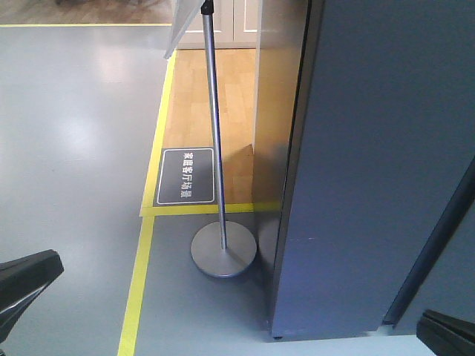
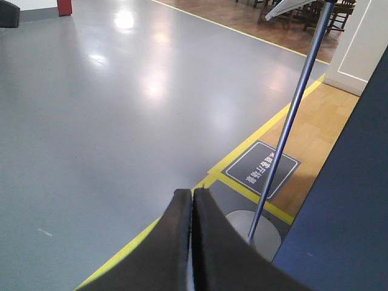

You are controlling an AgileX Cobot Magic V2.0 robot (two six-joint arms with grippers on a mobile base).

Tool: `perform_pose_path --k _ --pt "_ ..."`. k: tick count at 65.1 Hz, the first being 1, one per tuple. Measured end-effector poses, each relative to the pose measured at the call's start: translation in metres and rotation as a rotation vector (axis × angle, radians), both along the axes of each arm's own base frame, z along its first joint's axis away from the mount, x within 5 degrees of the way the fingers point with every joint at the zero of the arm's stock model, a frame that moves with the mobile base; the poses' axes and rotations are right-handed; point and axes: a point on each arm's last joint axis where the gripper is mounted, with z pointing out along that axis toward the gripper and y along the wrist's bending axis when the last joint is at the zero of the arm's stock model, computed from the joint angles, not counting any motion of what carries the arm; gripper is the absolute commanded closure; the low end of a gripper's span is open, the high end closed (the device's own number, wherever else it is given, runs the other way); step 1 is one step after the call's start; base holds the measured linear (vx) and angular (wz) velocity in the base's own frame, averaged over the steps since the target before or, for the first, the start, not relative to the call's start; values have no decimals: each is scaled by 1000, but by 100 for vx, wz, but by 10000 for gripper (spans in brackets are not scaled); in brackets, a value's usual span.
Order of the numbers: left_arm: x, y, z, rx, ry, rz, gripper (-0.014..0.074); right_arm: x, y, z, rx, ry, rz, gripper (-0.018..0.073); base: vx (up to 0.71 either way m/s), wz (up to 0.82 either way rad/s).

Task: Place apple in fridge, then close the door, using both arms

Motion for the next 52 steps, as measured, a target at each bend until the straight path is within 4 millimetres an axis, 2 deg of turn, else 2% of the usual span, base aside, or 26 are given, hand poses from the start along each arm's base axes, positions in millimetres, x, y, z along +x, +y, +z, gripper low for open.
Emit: perform_pose_path --k 21,33,37,43,52 --pt "0 0 1 -22 7 2 604 0 0 0 0 0 0 566 0 0" --pt "1 -1 13 -309 51 32 604 0 0 0 0 0 0 566 0 0" --pt "2 0 15 -347 49 43 604 0 0 0 0 1 1 566 0 0" --pt "3 1 15 -313 1 50 604 0 0 0 0 1 1 566 0 0" --pt "6 8 4 -168 -162 124 604 0 0 0 0 1 2 566 0 0"
